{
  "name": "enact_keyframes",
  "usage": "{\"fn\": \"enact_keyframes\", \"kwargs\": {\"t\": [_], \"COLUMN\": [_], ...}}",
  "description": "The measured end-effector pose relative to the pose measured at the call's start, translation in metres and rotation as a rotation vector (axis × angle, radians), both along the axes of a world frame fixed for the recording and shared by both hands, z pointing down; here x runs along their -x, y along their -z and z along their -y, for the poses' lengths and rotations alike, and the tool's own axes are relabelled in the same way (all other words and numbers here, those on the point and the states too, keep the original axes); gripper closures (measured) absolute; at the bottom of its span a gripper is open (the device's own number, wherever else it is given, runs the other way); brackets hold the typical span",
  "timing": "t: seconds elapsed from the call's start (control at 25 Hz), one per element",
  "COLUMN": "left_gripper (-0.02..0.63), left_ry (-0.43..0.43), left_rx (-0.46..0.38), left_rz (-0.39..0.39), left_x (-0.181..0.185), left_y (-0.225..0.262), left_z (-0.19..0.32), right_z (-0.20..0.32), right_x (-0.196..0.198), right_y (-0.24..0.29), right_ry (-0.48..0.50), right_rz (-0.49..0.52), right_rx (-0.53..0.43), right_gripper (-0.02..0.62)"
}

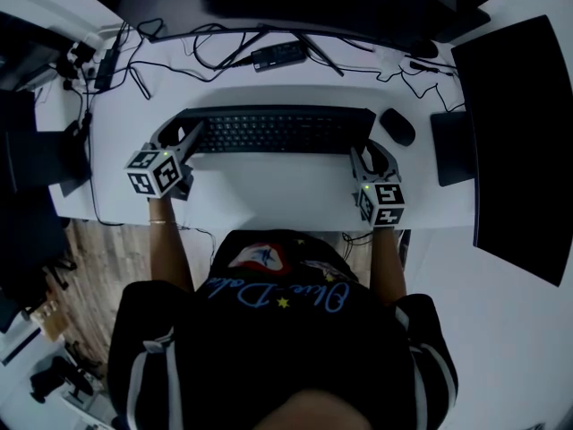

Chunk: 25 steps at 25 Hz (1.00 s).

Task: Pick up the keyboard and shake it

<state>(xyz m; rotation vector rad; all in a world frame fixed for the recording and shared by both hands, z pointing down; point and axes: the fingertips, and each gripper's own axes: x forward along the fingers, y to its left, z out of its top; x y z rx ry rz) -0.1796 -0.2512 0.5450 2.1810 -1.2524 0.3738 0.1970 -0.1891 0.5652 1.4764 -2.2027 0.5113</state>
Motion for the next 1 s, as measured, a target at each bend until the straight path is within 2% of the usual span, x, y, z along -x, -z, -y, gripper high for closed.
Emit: {"fn": "enact_keyframes", "kwargs": {"t": [0.48, 1.0], "left_gripper": [0.354, 0.354], "left_ry": [0.026, 0.059], "left_rx": [0.025, 0.06], "left_rz": [-0.043, -0.076], "left_x": [-0.004, -0.004], "left_y": [-0.014, -0.033], "left_z": [0.018, 0.033], "right_z": [0.003, 0.012], "right_x": [-0.001, 0.0], "right_y": [-0.025, -0.032], "right_ry": [-0.001, 0.0], "right_rz": [0.03, 0.041], "right_rx": [0.101, 0.151], "right_gripper": [0.462, 0.462]}}
